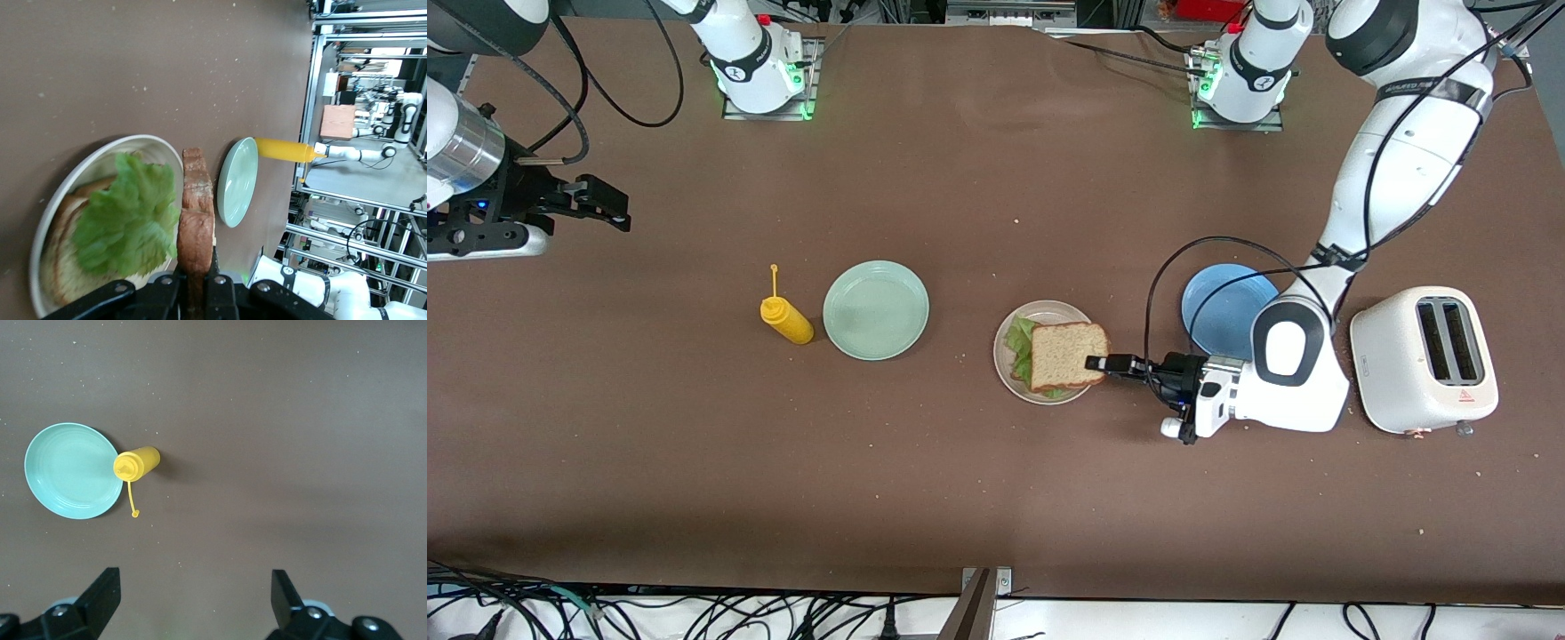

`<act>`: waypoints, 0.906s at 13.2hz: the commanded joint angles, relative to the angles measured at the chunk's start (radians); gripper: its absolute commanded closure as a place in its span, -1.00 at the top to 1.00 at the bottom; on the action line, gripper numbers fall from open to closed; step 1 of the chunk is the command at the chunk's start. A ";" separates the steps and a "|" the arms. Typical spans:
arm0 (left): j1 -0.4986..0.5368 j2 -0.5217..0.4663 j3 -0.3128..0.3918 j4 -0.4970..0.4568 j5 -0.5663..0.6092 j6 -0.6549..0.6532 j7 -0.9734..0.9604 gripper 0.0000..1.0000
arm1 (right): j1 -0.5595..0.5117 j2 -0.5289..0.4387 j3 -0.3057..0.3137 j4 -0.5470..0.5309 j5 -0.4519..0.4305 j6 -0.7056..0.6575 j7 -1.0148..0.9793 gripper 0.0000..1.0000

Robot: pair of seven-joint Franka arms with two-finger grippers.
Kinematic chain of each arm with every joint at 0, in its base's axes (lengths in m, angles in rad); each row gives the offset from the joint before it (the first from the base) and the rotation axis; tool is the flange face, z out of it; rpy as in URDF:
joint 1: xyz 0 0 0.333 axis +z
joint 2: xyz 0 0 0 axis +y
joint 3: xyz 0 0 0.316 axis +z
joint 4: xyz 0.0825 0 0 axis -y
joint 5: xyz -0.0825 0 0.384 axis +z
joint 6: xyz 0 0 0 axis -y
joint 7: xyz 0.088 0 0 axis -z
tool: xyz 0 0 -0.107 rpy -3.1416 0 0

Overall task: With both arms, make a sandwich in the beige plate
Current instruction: 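Carry the bread slice with the left gripper over the lettuce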

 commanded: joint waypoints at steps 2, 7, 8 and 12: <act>-0.016 0.023 0.004 0.015 -0.043 0.019 0.067 -0.98 | -0.001 -0.002 -0.001 -0.001 -0.001 0.004 0.005 1.00; -0.014 0.067 0.005 -0.005 -0.045 0.069 0.165 1.00 | -0.001 0.001 -0.001 -0.001 -0.001 0.006 0.005 1.00; -0.014 0.060 0.005 -0.004 -0.032 0.073 0.167 1.00 | -0.001 0.001 -0.001 -0.002 -0.001 0.007 0.005 1.00; -0.006 -0.002 0.008 0.002 0.120 0.073 0.150 1.00 | -0.001 0.004 -0.001 -0.001 -0.001 0.008 0.005 1.00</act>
